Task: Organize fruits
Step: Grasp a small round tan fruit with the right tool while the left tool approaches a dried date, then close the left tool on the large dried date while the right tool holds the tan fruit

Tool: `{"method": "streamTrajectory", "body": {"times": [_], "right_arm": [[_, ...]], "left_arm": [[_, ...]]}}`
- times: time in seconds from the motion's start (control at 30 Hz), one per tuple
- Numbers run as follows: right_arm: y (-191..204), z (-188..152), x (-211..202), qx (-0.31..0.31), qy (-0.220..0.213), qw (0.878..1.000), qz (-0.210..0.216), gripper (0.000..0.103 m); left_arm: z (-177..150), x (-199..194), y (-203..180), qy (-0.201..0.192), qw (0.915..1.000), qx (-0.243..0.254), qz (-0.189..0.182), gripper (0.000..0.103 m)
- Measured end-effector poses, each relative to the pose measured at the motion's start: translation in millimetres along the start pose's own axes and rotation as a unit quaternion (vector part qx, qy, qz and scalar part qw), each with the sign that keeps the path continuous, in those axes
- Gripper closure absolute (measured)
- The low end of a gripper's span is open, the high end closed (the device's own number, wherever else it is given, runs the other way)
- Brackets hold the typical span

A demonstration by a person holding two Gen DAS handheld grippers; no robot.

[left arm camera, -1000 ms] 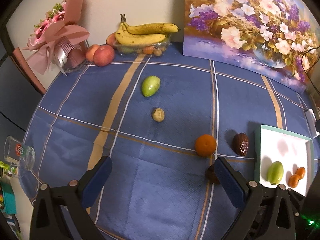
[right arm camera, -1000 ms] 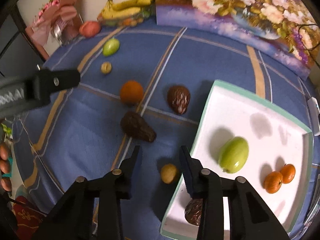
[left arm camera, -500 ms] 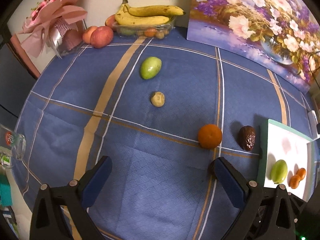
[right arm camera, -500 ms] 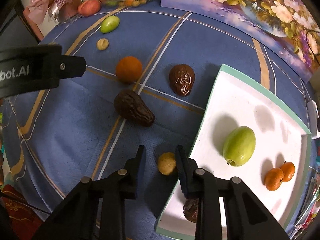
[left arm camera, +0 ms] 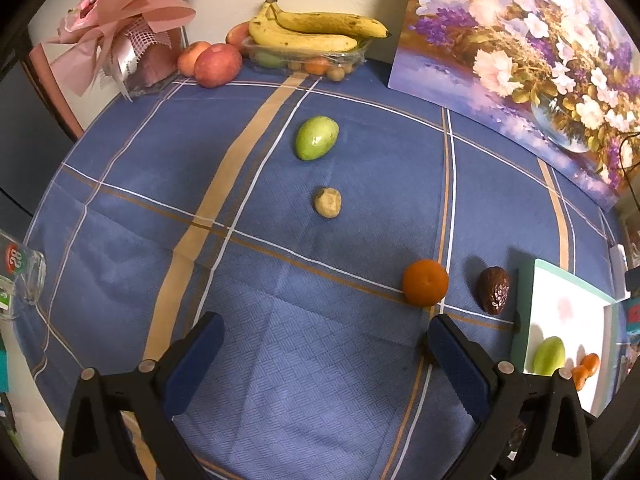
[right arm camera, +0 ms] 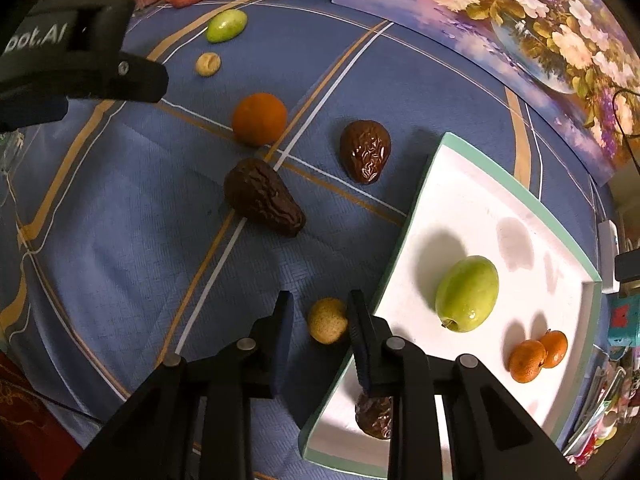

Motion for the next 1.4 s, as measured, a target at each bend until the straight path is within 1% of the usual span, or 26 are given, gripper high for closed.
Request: {"method": "streamTrajectory", "body": {"times": [0.27,0.4,0.47,0.67,0.73,0.8,0.83,0.87,0.93,1.03,1.17,1.23,1.3,1.37,1.4], "right_arm": [[6.0,-2.6,5.6,-0.008,-0.003,1.0,-0.005,0.076],[6.7,-4.8,9.9,-0.017,-0.005,1.0,-0.018,0.076],[7.4,-5.3,11.0,-0.021,-0.005,0.999,-0.025,0.081],[7.4,-6.2,13.4,-0.021,-0.007,1.0,-0.021,0.081],[3.6,-6.7,13.4,-0.011,-0.008,1.0,-0.007,0.083],[-3.8,-3.8,7.9,0.013,-0.012,0.999,0.029,0.091],[-6.5,-2.8,5.8,0.023,-0.014,0.999,0.045,0.093],[-7.8,-2.6,4.9,0.025,-0.015,0.998,0.047,0.093],[-8.2,-3.5,6.1,0.019,-0.014,0.999,0.035,0.093],[-6.5,-5.3,10.3,0.015,-0.008,0.999,0.031,0.093],[-8.9,-4.1,5.8,0.027,-0.012,0.998,0.061,0.093],[-14.2,-2.8,2.6,0.033,-0.018,0.998,0.058,0.093],[-18.5,-2.5,-1.2,0.04,-0.023,0.997,0.06,0.092],[-24.5,-1.1,-4.3,0.045,-0.028,0.997,0.061,0.093],[-28.0,-0.2,-5.1,0.048,-0.031,0.997,0.06,0.093]], "left_arm": [[-0.6,1.0,6.3,0.002,0.9999,-0.017,-0.001,0.0],[-0.9,0.9,9.5,0.002,0.9997,-0.026,-0.004,0.0],[-0.6,0.8,10.1,0.001,0.9996,-0.028,-0.004,0.0],[-0.9,1.9,9.2,0.004,0.9994,-0.032,-0.013,0.0],[-1.3,3.4,9.6,0.008,0.9988,-0.042,-0.024,0.0],[-2.4,6.7,9.9,0.016,0.9975,-0.055,-0.04,0.0],[-2.9,7.8,9.4,0.019,0.9969,-0.059,-0.047,0.0],[-3.5,8.9,8.7,0.022,0.9964,-0.063,-0.053,0.0],[-4.3,10.7,6.0,0.026,0.9956,-0.067,-0.06,0.0],[-5.1,13.9,-1.5,0.029,0.9952,-0.061,-0.072,0.0],[-7.1,24.1,-13.3,0.041,0.9939,-0.052,-0.089,0.001],[-8.3,31.0,-19.7,0.051,0.9925,-0.049,-0.1,0.002],[-9.5,37.7,-26.5,0.059,0.9889,-0.053,-0.125,0.006],[-10.8,42.0,-31.9,0.065,0.9855,-0.057,-0.146,0.013],[-11.2,45.0,-36.2,0.07,0.9838,-0.057,-0.155,0.015]]}}
Point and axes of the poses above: each gripper's, at about its wrist camera, not at the fingertips, and x roughly the way its jaws point, y to its left, z to its top, the point moved 2 cm from there along x, roughly the way its jaws point, and after that the axes turned 11 degrees about x, right-handed, at the moved point
